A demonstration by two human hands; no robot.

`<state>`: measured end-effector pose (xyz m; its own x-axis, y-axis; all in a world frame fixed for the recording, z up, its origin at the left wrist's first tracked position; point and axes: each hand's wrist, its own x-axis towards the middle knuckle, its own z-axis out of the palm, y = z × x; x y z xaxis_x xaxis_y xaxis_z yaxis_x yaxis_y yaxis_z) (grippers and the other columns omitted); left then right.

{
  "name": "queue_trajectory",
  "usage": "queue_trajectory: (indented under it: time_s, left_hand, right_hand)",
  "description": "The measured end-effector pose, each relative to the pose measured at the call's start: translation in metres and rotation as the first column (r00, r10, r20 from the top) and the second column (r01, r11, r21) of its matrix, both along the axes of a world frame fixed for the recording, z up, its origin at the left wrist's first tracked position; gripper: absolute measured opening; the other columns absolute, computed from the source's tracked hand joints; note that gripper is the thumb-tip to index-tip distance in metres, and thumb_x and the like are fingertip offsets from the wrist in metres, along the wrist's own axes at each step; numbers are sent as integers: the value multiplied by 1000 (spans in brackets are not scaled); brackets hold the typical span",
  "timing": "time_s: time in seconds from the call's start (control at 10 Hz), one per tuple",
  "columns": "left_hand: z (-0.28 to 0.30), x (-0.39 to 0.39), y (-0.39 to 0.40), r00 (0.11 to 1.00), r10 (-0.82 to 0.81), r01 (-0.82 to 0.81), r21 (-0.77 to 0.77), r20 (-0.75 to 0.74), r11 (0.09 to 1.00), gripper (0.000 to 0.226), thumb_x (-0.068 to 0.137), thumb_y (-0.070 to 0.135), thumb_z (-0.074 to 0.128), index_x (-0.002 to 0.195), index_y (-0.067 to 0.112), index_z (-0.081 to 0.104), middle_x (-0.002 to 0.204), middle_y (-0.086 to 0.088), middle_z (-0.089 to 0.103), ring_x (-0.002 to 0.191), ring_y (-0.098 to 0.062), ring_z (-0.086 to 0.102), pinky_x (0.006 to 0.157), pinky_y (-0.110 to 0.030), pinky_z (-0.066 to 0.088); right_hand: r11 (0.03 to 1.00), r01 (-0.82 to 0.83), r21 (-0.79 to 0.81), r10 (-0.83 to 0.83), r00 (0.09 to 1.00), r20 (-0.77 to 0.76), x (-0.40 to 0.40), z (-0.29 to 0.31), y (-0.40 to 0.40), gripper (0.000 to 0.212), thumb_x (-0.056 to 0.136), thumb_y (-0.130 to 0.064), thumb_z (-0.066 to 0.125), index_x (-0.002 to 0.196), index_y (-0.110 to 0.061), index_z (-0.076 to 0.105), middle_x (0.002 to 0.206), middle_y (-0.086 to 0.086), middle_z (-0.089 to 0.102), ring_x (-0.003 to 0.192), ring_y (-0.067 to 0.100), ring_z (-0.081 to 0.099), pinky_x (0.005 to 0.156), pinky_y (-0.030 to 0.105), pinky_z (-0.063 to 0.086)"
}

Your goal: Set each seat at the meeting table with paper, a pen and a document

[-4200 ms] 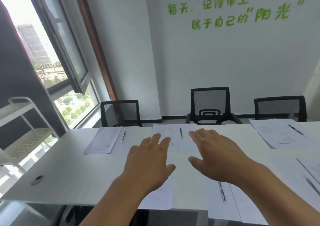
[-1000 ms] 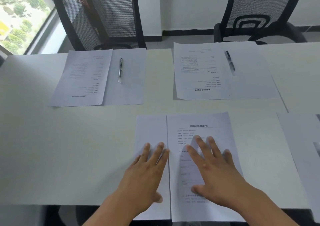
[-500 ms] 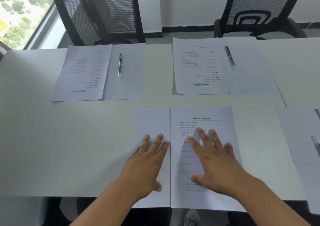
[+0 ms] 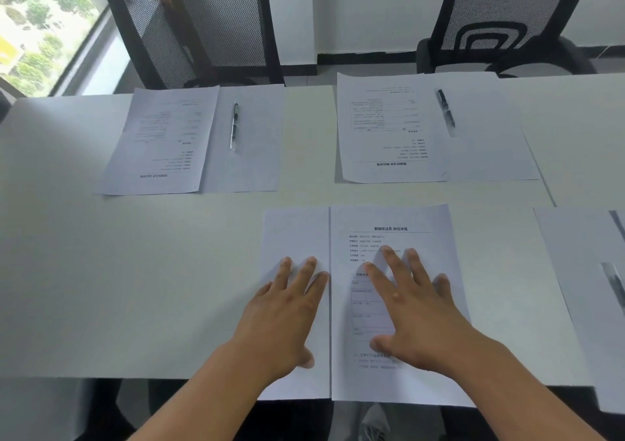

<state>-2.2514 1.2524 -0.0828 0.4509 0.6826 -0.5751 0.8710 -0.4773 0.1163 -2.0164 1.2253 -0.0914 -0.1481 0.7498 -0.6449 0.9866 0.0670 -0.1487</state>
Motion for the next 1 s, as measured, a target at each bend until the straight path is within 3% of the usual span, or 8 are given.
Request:
queue_trajectory:
  time_s: [0.4,0.7,1.0]
  left_hand:
    - [3,5,-1,999,-25,27,56,-30,998,129,84,46,91,170,23,-3,180,2,-18,167,-36,-5,129,-47,32]
    - [8,10,-1,995,-51,59,98,-82,993,129,81,51,91,169,18,3,178,-3,-16,166,-39,-3,127,-53,34]
    - [42,18,7,998,23,-17,85,-62,996,125,90,62,78,172,20,-6,180,-2,-20,168,-36,-6,127,-57,31]
  right_hand:
    - [1000,17,24,-17,1000,-5,-2,3,1,120,89,-66,72,166,-39,-16,171,-3,-37,162,35,-30,130,67,7]
    - [998,16,57,-15,1000,-14,-3,5,-3,122,90,-68,70,166,-36,-21,172,-2,-35,162,32,-31,129,68,4]
    - [993,41,109,-37,999,-31,-4,40,-1,109,98,-65,61,169,-35,-16,175,-3,-33,162,28,-32,132,66,0]
